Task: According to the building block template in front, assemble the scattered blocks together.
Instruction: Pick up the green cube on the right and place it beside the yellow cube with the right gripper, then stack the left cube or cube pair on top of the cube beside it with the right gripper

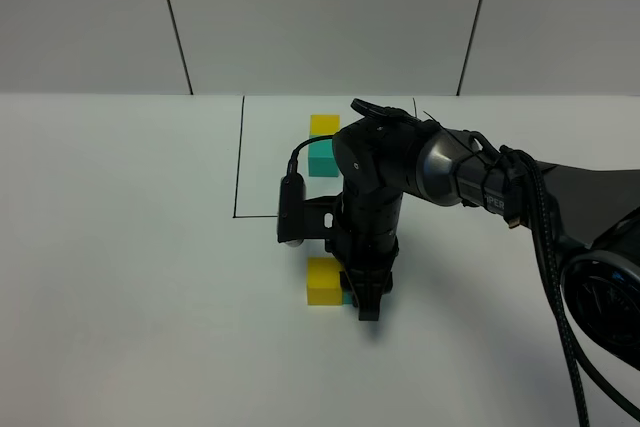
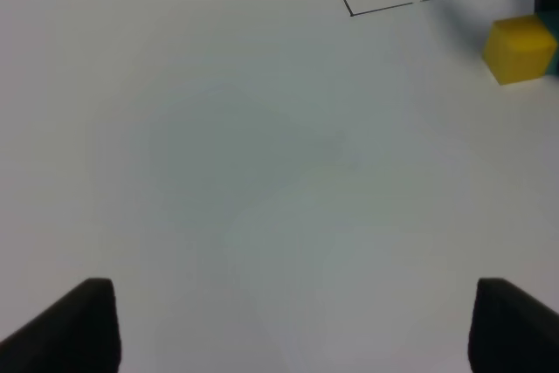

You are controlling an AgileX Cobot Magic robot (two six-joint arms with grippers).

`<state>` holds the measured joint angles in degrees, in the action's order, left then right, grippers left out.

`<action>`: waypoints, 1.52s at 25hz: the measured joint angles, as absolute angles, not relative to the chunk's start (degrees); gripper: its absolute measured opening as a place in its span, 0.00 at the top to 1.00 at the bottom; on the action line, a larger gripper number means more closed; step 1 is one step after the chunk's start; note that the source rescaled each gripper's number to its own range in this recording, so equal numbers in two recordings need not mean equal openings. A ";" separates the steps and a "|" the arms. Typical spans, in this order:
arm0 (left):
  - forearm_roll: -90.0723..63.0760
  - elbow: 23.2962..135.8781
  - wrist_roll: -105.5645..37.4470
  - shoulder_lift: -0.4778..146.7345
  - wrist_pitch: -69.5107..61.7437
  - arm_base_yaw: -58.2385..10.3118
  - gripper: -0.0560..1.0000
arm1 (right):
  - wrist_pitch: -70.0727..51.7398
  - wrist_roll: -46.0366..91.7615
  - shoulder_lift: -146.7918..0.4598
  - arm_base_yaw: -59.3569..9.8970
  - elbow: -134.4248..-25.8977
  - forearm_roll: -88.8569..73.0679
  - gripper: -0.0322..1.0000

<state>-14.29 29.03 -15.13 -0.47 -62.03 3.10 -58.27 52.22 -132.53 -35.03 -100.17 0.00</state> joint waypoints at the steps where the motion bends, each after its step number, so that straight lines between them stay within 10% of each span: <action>1: -14.29 29.03 -15.13 -0.47 -62.03 3.10 0.20 | -58.27 52.22 -132.53 -35.03 -100.17 0.00 0.95; 5: -14.29 29.03 -15.13 -0.47 -62.03 3.10 0.20 | -57.42 52.22 -132.96 -35.16 -100.17 -1.27 0.73; 12: -14.29 29.03 -15.13 -0.47 -62.03 3.10 0.20 | -56.98 52.16 -132.72 -35.27 -100.17 -1.44 0.01; 24: -14.29 29.03 -15.13 -0.47 -62.03 3.10 0.20 | -63.63 38.82 -119.75 -34.77 -100.05 2.04 0.00; 38: -14.29 29.03 -15.19 -0.47 -62.03 3.10 0.20 | -47.67 -20.85 -92.27 -19.66 -79.92 18.76 0.00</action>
<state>-14.29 29.03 -15.19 -0.47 -62.03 3.10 -47.67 -20.85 -92.27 -19.66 -79.92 18.76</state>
